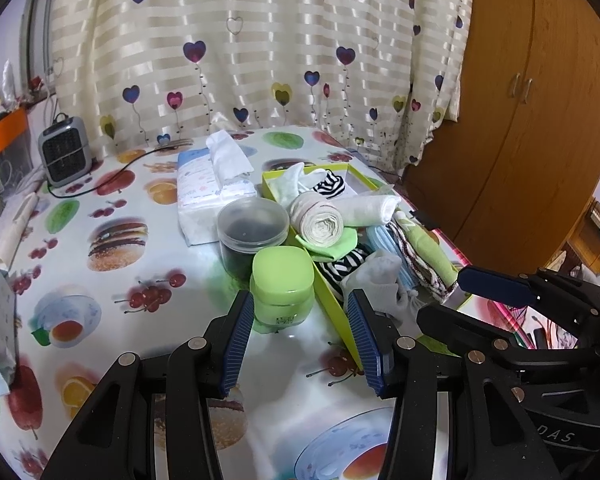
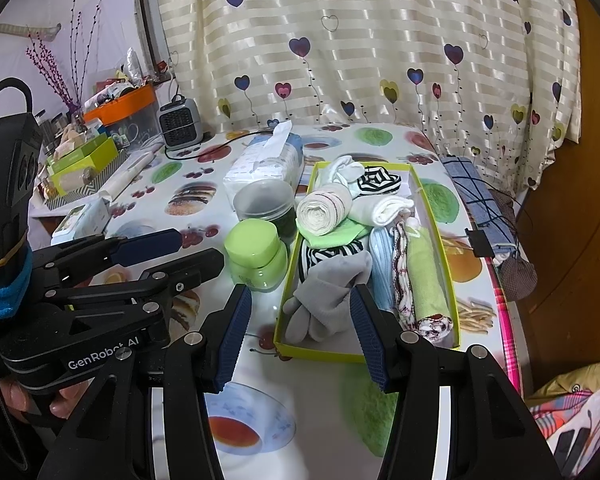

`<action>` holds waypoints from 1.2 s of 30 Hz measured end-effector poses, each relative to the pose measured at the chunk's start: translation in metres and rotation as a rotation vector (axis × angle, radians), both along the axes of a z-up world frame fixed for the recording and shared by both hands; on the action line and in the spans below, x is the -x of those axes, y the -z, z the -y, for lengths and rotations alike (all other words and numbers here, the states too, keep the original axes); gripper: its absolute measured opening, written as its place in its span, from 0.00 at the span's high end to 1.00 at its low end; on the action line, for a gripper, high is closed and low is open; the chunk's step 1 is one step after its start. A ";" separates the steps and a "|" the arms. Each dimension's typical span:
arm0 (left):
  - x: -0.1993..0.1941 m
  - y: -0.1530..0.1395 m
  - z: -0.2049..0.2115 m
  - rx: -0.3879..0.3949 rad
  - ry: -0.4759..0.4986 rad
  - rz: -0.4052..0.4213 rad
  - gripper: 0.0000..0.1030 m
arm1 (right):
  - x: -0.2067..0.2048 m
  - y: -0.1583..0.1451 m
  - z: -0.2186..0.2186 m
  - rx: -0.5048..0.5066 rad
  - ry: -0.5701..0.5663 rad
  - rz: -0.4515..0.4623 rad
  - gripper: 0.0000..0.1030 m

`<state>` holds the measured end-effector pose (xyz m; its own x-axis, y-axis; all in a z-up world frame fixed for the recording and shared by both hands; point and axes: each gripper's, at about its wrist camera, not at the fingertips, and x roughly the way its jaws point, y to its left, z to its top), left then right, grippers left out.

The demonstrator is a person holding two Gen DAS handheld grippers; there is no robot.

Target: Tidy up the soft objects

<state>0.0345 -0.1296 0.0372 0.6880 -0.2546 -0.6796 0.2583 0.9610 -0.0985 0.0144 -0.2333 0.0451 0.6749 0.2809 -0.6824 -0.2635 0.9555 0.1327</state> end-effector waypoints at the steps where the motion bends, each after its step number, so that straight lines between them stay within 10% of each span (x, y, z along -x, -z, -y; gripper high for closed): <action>1: 0.001 0.001 0.000 0.000 0.000 0.000 0.54 | 0.000 0.000 0.000 -0.001 0.001 0.000 0.49; 36: -0.002 0.000 0.003 -0.012 0.003 0.000 0.54 | -0.001 0.001 0.001 0.000 0.000 -0.003 0.49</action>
